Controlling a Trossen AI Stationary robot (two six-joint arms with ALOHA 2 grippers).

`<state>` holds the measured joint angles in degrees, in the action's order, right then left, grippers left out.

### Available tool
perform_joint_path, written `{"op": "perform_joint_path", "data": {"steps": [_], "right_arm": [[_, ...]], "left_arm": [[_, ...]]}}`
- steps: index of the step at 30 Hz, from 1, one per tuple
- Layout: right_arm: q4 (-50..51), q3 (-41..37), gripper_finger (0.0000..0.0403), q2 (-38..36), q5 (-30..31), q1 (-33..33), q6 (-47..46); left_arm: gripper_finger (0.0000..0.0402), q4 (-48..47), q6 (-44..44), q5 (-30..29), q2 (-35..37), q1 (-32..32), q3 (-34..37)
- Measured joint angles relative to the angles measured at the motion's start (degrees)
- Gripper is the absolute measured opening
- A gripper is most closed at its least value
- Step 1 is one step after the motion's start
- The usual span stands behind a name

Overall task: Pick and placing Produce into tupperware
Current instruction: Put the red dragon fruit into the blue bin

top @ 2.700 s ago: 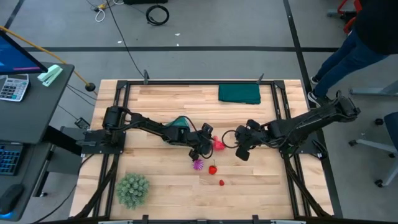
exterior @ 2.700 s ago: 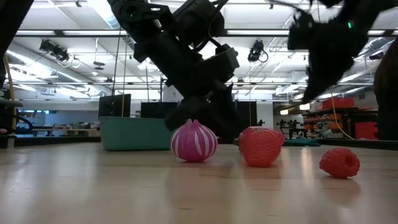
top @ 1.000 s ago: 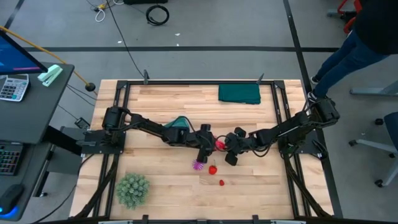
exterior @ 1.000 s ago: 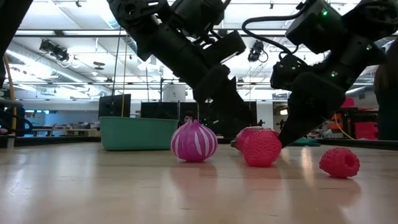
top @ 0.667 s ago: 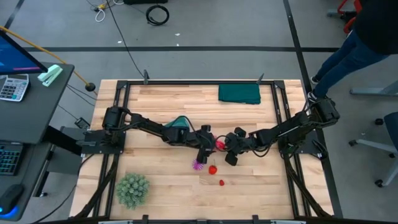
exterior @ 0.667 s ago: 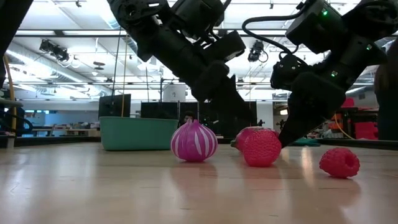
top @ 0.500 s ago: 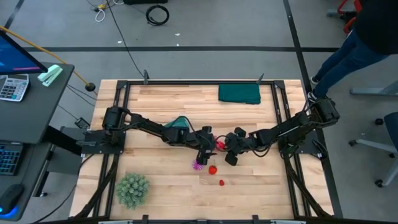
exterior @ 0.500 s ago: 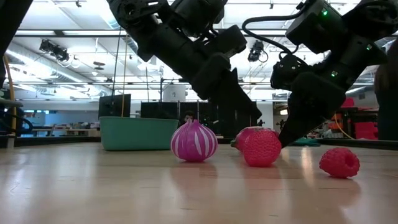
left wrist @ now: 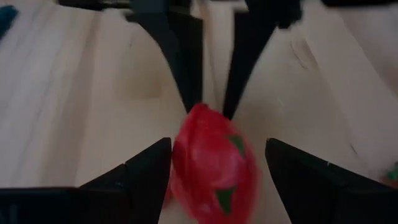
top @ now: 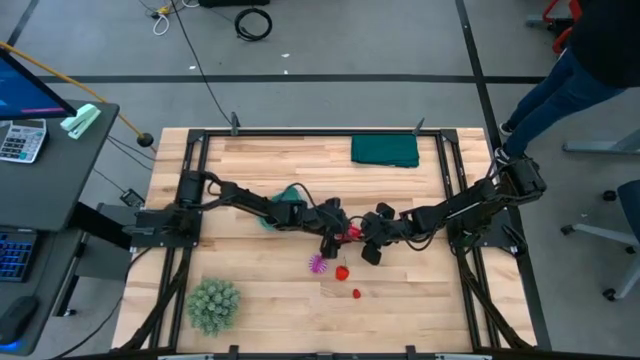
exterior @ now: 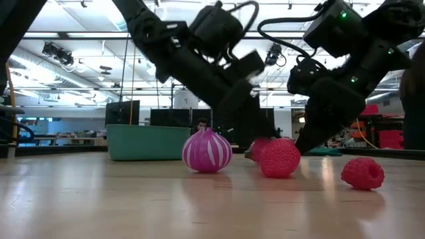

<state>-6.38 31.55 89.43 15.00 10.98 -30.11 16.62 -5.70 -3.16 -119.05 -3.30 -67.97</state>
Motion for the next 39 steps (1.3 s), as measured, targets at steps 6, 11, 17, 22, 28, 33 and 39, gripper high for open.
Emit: {"op": "perform_joint_path", "data": {"steps": [6,11,17,22,28,33,39], "right_arm": [[-0.8,0.0,0.0109,0.0,-0.1,0.0,0.2],[-1.3,0.0,0.0109,0.0,0.0,0.0,0.3],[-1.7,0.0,0.0109,0.0,-0.1,0.0,0.2],[-1.7,0.0,0.011,0.0,-0.1,0.0,0.2],[-1.8,0.0,0.011,0.0,-0.1,0.0,0.1],[-2.3,0.0,0.011,0.0,0.0,0.0,0.1],[-2.4,0.0,0.011,0.0,0.0,0.0,0.2]], "left_arm": [[0.027,0.9,-0.7,0.1,-1.0,0.4,-0.4],[0.027,1.5,0.9,0.0,-1.0,0.7,-0.4],[0.027,-1.6,3.9,0.0,-1.0,0.2,-0.5],[0.027,-1.9,4.3,0.0,-1.0,0.1,-0.5],[0.027,-2.4,5.6,0.0,-1.8,0.1,-0.6],[0.027,-1.6,5.9,0.1,-3.5,0.1,-0.5],[0.0266,-1.5,6.6,0.0,-3.5,0.1,-0.4]]}}
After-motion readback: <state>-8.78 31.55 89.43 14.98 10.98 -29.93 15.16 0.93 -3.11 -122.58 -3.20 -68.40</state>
